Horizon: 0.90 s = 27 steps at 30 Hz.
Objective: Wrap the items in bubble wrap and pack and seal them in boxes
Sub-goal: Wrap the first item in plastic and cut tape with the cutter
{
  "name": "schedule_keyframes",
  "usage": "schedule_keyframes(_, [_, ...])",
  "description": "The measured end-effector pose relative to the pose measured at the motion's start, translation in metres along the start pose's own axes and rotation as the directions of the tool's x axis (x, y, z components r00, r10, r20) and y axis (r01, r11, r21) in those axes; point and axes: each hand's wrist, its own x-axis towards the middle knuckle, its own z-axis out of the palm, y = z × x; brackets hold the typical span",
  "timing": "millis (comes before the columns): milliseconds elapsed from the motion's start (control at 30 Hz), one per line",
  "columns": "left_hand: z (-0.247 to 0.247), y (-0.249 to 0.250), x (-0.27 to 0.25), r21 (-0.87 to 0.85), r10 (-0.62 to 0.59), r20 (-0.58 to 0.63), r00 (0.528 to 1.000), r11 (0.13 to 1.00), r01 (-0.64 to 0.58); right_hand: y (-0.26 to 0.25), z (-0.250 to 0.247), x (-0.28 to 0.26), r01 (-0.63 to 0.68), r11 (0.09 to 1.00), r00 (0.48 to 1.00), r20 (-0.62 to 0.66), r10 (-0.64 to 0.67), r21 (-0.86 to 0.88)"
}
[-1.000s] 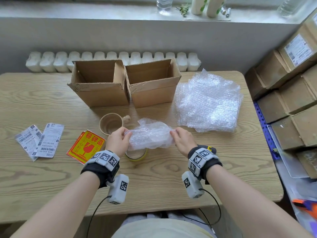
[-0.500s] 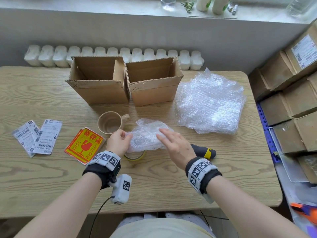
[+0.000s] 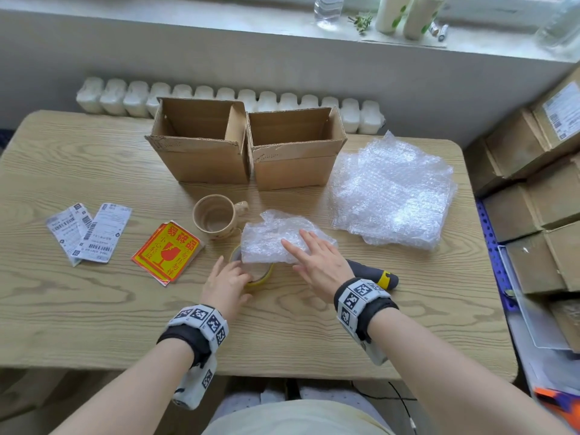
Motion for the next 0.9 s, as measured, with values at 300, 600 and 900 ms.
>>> schedule_keyframes(300, [-0.011, -0.012, -0.030, -0.184, 0.047, -0.120, 0.992, 0.980, -0.069, -0.004, -0.003, 0.004, -0.048, 0.998, 0.991, 0.124, 0.054, -0.045])
schedule_keyframes(600, [-0.076, 0.001, -0.048, -0.873, -0.055, 0.063, 0.997, 0.481, 0.081, -0.008, -0.008, 0.010, -0.079, 0.997, 0.981, 0.175, 0.081, -0.020])
schedule_keyframes(900, [-0.094, 0.031, -0.009, -0.946, -0.085, -0.016, 0.996, 0.323, 0.012, -0.013, -0.025, 0.015, -0.162, 0.932, 0.981, 0.153, 0.117, 0.323])
